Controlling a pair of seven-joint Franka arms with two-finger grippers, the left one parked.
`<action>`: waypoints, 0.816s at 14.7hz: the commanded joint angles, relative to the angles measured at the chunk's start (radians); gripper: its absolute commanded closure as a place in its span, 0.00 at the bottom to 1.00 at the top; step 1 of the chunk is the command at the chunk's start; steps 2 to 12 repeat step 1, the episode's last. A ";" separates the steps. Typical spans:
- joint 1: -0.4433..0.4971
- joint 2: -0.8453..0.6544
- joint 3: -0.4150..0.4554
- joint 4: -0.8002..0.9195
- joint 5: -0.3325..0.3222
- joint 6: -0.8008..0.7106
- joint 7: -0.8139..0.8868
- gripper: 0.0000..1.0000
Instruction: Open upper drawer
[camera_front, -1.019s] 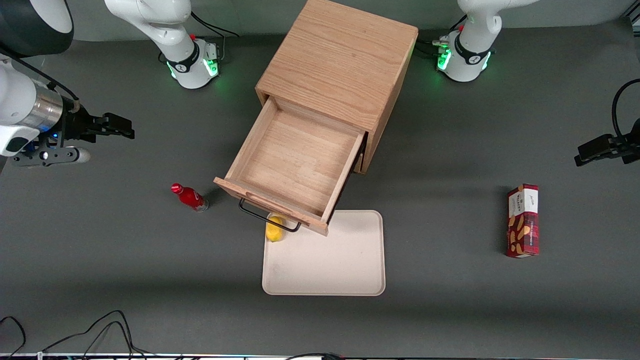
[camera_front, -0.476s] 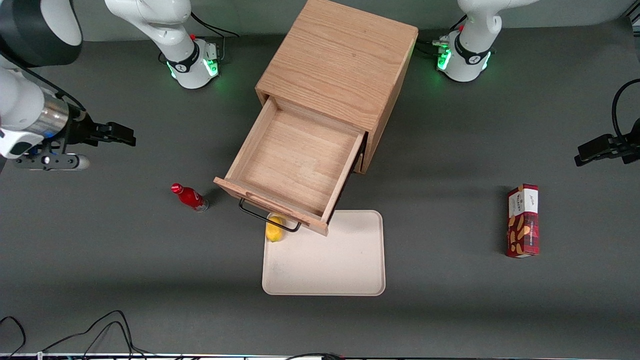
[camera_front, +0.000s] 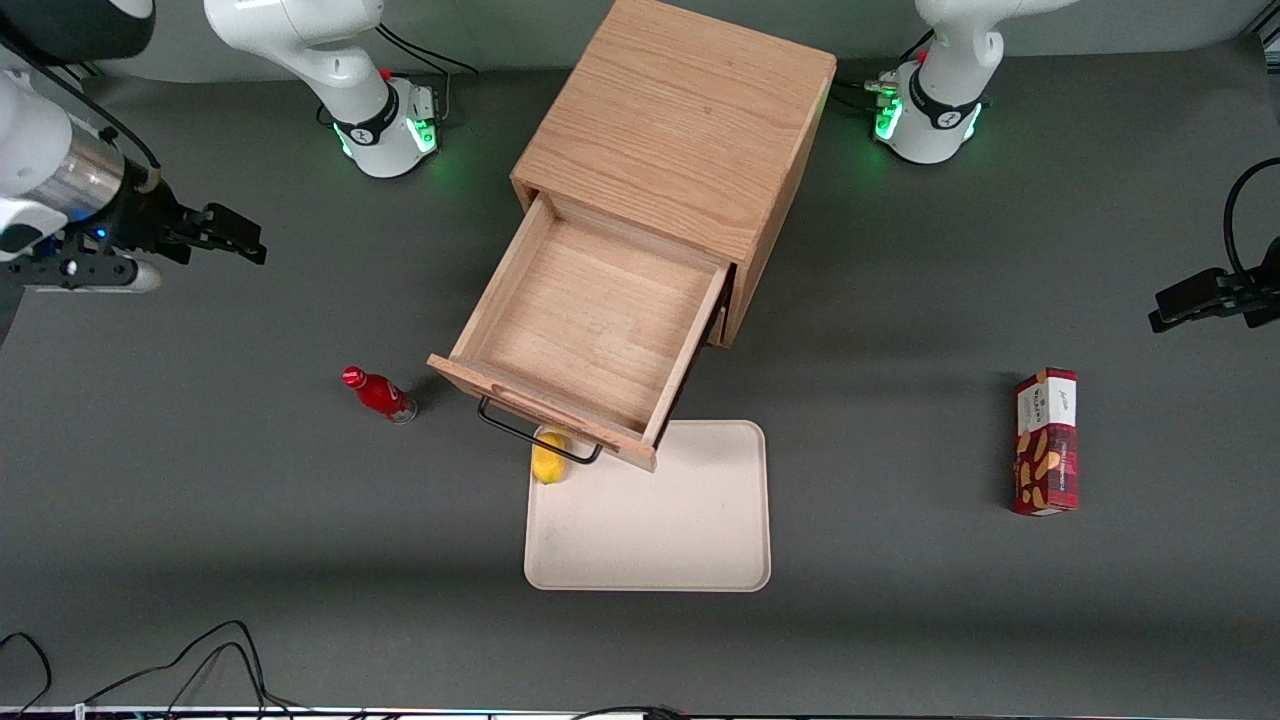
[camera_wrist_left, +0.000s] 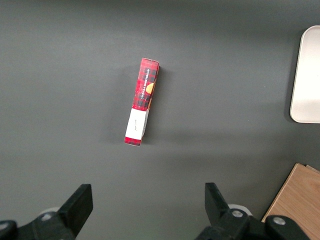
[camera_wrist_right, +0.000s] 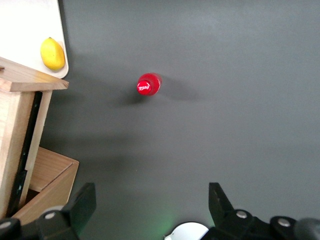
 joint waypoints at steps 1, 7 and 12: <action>0.024 0.005 -0.012 0.022 -0.016 0.004 0.043 0.00; 0.024 0.005 -0.012 0.022 -0.016 0.004 0.043 0.00; 0.024 0.005 -0.012 0.022 -0.016 0.004 0.043 0.00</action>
